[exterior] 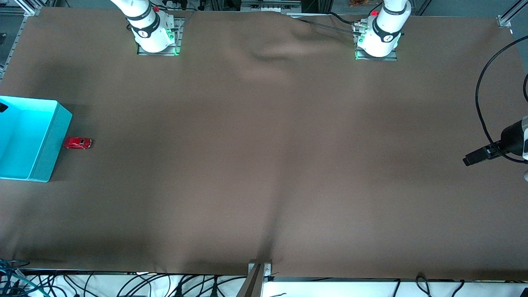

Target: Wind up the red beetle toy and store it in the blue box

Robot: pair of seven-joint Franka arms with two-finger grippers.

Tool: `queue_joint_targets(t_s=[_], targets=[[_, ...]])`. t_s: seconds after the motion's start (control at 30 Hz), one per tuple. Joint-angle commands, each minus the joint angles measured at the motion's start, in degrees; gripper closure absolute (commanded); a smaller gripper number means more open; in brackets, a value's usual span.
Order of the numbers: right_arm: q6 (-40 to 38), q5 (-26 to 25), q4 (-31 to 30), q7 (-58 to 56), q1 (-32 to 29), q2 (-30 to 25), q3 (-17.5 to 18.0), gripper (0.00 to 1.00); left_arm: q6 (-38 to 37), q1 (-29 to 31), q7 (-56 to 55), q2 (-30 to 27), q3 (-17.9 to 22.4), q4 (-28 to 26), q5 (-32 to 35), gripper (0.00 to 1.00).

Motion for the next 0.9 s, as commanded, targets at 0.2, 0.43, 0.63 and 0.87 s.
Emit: queue_joint_targets(t_s=[0.2, 0.43, 0.63, 0.87], targets=[[2.67, 0.49, -0.57, 2.14, -0.55, 2.92, -2.66, 0.00, -0.56, 1.23, 4.08, -0.21, 0.03, -0.20, -0.74, 0.00], [8.81, 0.58, -5.57, 20.40, -0.55, 2.92, -2.40, 0.00, -0.56, 1.32, 4.16, -0.21, 0.03, -0.11, -0.74, 0.00], [13.74, 0.49, -10.50, 24.48, -0.55, 2.65, -2.22, 0.00, -0.56, 1.32, 4.16, -0.21, 0.03, -0.11, -0.74, 0.00], [17.96, 0.58, -14.80, 25.18, -0.55, 2.92, -2.31, 0.00, -0.56, 1.23, 4.16, -0.21, 0.03, -0.11, -0.65, 0.00]])
